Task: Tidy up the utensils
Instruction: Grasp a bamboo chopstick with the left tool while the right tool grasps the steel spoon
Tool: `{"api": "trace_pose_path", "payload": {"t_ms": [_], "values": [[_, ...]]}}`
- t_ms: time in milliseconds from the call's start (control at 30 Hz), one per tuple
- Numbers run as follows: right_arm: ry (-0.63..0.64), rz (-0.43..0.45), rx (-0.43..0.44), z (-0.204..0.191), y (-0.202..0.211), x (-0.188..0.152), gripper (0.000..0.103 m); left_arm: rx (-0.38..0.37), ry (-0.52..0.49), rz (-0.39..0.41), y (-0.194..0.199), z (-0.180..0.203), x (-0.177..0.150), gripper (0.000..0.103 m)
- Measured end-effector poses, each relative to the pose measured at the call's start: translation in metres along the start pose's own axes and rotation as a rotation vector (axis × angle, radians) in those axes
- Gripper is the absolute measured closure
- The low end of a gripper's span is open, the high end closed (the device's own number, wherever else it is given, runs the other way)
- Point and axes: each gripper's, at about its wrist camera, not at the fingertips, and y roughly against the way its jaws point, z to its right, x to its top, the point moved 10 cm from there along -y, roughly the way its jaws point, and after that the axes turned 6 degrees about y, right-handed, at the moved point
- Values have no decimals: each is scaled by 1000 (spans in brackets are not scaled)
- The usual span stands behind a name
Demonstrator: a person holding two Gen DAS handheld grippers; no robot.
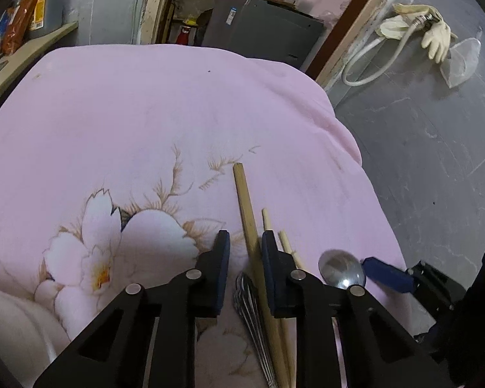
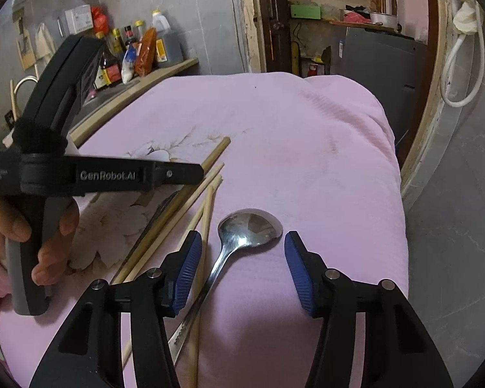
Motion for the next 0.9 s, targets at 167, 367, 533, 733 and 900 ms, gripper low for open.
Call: {"api": "trace_pose_path", "payload": {"t_ms": [167, 367, 533, 733, 900], "values": [[-24, -18, -20, 6, -7, 2, 59, -5, 13, -1, 1, -3, -1, 95], [10, -47, -45, 3, -13, 5, 58, 13, 3, -11, 1, 2, -5, 95], [-9, -62, -17, 7, -18, 7, 58, 8, 27, -49, -2, 3, -3, 95], [10, -54, -34, 5, -16, 6, 61, -3, 52, -39, 7, 2, -8, 96], [6, -11, -50, 3, -5, 2, 61, -24, 70, -1, 21, 2, -13, 96]]}}
